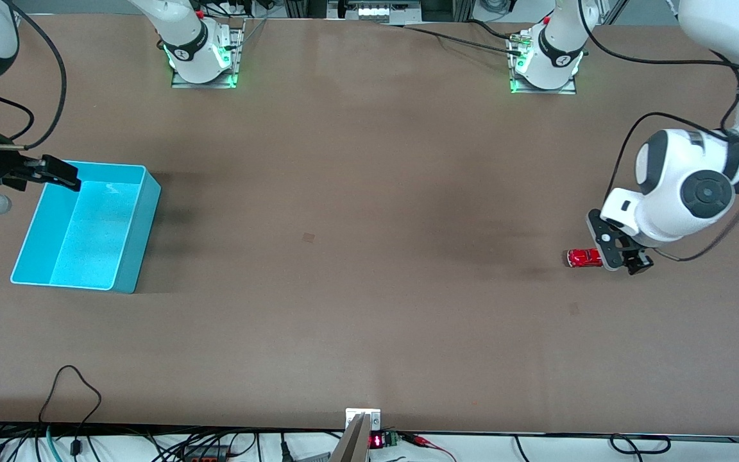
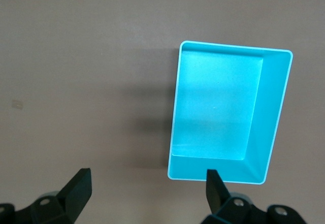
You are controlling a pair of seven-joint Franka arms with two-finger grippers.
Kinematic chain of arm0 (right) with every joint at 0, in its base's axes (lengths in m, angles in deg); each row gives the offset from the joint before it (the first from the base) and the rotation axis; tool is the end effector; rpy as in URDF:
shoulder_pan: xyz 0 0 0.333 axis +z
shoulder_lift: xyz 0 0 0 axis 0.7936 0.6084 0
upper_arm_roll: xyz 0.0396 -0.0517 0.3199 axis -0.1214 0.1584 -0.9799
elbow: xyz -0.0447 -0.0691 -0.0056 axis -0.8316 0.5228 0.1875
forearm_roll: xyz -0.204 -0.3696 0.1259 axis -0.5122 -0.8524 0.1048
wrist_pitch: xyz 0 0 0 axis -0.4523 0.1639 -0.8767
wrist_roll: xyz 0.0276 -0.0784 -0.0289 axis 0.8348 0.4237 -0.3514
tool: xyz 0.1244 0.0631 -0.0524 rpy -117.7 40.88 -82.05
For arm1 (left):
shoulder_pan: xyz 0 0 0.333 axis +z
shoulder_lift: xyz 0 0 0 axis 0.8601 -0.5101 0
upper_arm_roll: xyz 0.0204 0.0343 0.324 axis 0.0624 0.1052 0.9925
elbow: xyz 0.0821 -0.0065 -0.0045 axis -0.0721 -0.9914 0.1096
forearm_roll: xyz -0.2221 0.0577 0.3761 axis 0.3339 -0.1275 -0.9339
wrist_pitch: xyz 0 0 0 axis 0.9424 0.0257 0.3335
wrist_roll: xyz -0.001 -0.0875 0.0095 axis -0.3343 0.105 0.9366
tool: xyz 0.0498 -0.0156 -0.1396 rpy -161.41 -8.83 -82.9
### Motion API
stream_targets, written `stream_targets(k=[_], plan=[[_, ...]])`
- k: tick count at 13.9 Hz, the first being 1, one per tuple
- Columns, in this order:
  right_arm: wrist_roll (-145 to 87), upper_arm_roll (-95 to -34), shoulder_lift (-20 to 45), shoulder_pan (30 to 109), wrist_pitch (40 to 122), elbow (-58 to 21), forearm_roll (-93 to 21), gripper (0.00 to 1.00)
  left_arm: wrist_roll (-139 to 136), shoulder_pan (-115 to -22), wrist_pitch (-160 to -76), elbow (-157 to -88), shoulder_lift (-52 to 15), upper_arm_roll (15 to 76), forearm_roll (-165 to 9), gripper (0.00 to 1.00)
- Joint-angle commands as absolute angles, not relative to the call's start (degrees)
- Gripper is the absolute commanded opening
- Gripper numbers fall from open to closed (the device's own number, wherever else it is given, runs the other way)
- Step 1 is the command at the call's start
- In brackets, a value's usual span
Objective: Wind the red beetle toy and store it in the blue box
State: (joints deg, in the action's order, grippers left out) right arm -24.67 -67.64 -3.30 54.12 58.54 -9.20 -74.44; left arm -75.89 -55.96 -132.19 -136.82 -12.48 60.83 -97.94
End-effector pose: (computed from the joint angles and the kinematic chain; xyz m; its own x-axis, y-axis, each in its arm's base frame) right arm 0.6442 -0.0118 0.5160 0.9970 0.0031 -0.0775 0.0058 -0.9994 0.0348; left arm 0.6414 0.0167 0.2257 0.2633 -0.9554 -0.1338 -0.9642 -0.2651 -0.0044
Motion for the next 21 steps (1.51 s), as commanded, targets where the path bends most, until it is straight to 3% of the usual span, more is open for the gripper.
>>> stream_targets(k=[1, 14, 16, 19, 21], plan=[[-25.4, -67.98, -2.29, 53.58, 58.2, -8.79, -73.75, 1.0, -77.97, -54.59, -140.24, -140.04, -13.79, 60.68, -99.21, 1.0], [-29.96, -67.98, -0.7, 53.49, 57.85, -9.14, -73.75, 1.0, -87.74, -51.6, -146.5, -139.86, -21.27, 60.41, -98.78, 0.97], [-32.33, -67.9, -0.35, 53.41, 57.94, -9.14, -73.75, 1.0, -87.82, -51.51, -146.5, -140.65, -21.28, 60.41, -98.69, 0.89], [-33.92, -67.81, 0.0, 52.97, 57.85, -9.14, -73.84, 1.0, -87.92, -52.21, -146.15, -140.4, -21.45, 60.41, -98.6, 0.47], [-34.01, -67.81, 0.0, 52.61, 57.85, -9.06, -74.72, 1.0, -88.0, -52.39, -146.15, -140.39, -21.54, 60.41, -98.6, 0.35]])
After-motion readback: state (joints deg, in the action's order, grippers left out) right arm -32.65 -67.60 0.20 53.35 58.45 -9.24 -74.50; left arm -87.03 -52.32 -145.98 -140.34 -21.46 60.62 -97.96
